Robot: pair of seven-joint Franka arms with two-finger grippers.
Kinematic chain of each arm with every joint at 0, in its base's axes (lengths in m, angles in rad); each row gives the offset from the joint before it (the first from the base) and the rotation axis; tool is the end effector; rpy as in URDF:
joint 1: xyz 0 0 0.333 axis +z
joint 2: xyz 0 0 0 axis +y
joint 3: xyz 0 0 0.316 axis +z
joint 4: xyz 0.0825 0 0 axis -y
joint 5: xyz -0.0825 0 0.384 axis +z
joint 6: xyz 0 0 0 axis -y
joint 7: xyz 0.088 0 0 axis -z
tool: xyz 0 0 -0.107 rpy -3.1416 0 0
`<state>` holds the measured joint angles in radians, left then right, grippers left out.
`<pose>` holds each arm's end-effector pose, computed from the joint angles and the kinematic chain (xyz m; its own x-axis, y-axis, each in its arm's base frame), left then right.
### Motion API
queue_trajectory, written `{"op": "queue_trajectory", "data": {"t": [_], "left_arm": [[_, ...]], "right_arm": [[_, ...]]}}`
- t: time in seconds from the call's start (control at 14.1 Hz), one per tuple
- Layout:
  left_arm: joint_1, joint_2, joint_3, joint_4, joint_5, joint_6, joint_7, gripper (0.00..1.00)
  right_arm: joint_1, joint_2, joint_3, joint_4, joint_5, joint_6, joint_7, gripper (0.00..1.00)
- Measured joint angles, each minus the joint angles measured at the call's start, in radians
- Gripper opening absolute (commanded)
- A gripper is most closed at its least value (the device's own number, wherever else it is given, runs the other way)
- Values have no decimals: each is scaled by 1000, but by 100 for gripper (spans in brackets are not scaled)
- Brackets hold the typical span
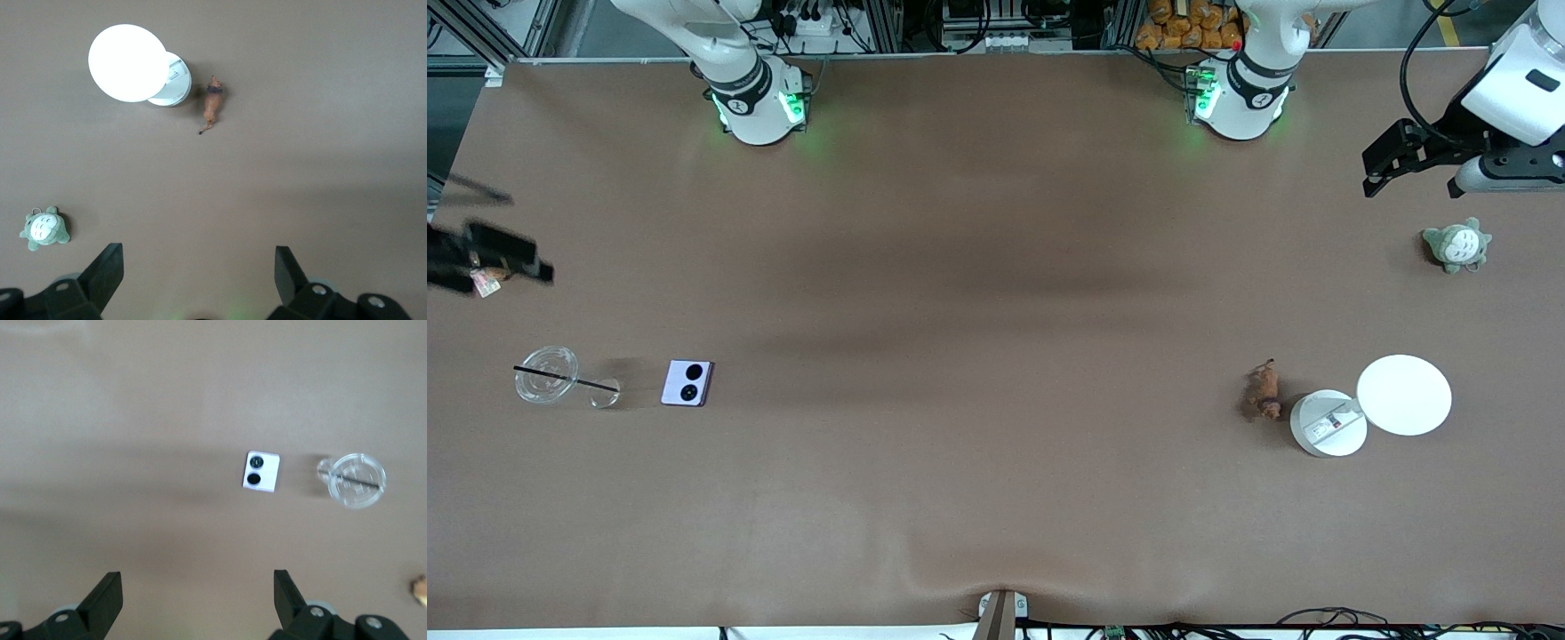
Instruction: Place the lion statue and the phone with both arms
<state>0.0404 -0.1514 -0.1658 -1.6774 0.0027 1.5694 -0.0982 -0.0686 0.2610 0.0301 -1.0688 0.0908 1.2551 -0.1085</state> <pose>0.5022 -0.0701 0.6532 0.9987 -0.0263 0.0438 -0.0253 -0.9994 -0.0234 0.5940 -0.0144 0.6762 0.9933 0.0971 -0.0623 0.0904 -0.9906 -0.1031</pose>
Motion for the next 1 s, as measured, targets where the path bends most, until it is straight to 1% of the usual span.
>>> {"op": "queue_trajectory", "data": {"t": [0.14, 0.21, 0.28, 0.43, 0.64, 0.78, 0.85, 1.0], "left_arm": [[2, -1, 5, 3, 0, -3, 0, 100], [3, -1, 5, 4, -3, -8, 0, 100], [3, -1, 6, 5, -11, -13, 0, 100], [5, -1, 9, 7, -28, -23, 0, 100], [7, -1, 13, 25, -30, -41, 0, 100], [8, -1, 13, 36, -30, -50, 0, 100], [8, 0, 13, 45, -30, -60, 0, 100], [9, 10, 13, 77, -30, -98, 0, 100]], "right_arm": [[5, -70, -31, -8, 0, -61, 0, 100], [10, -103, -52, -30, 0, -72, 0, 100], [13, -135, -74, -66, 0, -72, -1, 100], [14, -178, -99, -149, 0, -57, -3, 100], [14, -235, -107, -281, -1, 6, -4, 100], [19, -294, -107, -378, -1, 53, -6, 100], [23, -320, -105, -413, -1, 64, -7, 100], [37, -348, -98, -442, -20, 73, -42, 100]]}}
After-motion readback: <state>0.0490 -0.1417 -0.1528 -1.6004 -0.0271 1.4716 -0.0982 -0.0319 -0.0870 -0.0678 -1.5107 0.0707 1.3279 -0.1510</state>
